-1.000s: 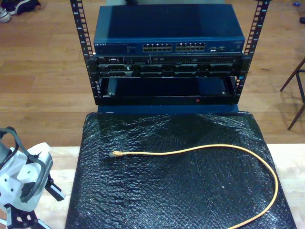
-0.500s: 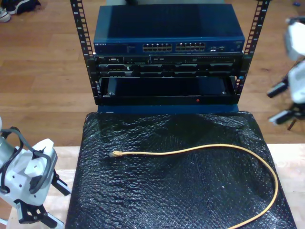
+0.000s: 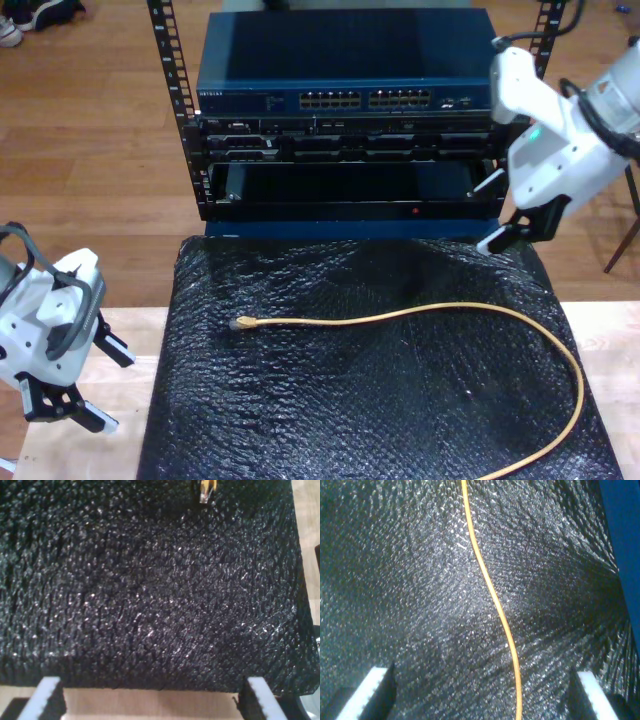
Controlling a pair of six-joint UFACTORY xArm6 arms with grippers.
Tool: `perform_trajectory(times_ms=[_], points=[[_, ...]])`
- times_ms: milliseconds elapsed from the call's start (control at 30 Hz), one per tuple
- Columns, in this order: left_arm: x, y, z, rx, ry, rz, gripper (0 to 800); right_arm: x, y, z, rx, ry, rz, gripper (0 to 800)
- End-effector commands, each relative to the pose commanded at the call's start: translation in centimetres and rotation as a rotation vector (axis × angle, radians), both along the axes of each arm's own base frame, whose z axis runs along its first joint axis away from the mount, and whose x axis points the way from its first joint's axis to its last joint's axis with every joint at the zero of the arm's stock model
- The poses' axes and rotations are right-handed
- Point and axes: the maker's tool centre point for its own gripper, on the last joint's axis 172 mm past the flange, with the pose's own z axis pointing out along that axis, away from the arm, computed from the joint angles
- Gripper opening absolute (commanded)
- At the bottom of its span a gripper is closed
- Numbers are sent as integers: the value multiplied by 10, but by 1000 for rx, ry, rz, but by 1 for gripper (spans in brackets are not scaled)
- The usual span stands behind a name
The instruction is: Grab the cable and plug it in
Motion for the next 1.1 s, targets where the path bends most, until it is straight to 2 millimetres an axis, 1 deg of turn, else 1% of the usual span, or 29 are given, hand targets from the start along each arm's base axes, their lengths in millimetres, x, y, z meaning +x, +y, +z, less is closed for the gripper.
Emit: perform_trajectory(times_ms=[100,300,367,533,667,800,867,900,1000,1100], points=[[0,0,-2,-1,5,2,800,6,15,-4,-7,-15,14,797],[1,1,-3,-1,7,6,800,10,43,-17,-28,-15,31,796],[4,3,-3,8,-5,11,800,12,52,-19,-52,-29,55,796],[8,6,-8,19,-18,22,800,13,69,-37,-104,3,85,796],[8,7,-12,18,-10,27,800,17,93,-47,-121,2,112,796],[9,8,-14,21,-10,31,800,21,110,-50,-142,-17,140,793],[8,7,-16,18,-5,31,800,19,120,-59,-160,5,141,793],[7,7,-17,17,-1,32,800,18,124,-63,-175,11,144,793],[7,7,-18,15,4,32,800,15,126,-75,-224,19,161,793],[7,6,-18,15,4,30,800,12,132,-81,-235,43,139,784]])
